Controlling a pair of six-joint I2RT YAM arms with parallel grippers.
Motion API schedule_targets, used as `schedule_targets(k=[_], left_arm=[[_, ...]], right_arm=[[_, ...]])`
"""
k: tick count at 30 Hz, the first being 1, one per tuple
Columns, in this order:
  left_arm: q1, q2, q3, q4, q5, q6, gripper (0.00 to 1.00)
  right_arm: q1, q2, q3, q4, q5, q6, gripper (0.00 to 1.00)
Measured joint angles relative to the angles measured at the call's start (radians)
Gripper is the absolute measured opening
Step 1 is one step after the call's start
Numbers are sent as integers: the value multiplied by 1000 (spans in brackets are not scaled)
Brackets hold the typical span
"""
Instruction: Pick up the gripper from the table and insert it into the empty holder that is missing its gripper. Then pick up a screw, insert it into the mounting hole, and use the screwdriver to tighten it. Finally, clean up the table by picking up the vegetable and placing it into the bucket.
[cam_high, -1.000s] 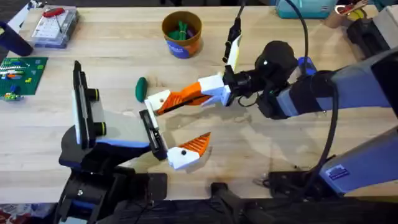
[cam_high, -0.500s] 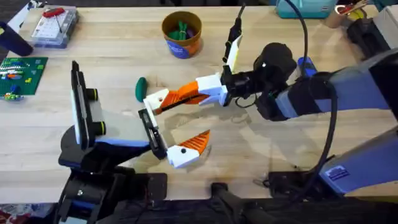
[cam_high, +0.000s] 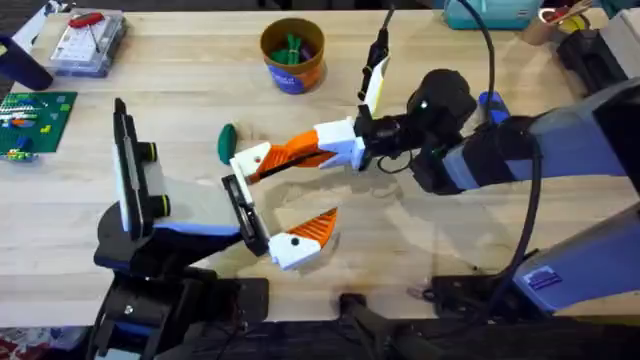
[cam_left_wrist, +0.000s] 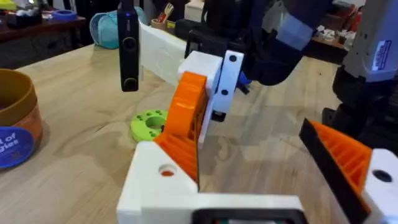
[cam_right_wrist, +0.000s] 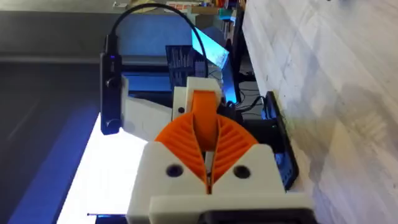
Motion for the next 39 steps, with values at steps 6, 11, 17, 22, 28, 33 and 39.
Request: schedule_targets(k=[6,11,17,22,28,33,39], left_arm=[[-2,0,0,-1,16,0,991],[-2,0,0,-1,20,0,991],[-2,0,0,-2,23,0,991],[-2,0,0,-2,23,0,991],[-2,0,0,-2,23,0,991],[-2,0,0,-2,23,1,991],[-2,0,0,-2,23,1,991]], right_arm=[[7,0,0,-4,19,0,619],[7,0,0,-6,26,-3,992],[7,0,0,-6,26,-3,993],[-6,0,0,-6,26,-4,993],[-100,-77,10,-105,27,-68,995],[-208,-222,90,-551,33,-263,995],[-344,-359,251,-1198,30,-631,995]])
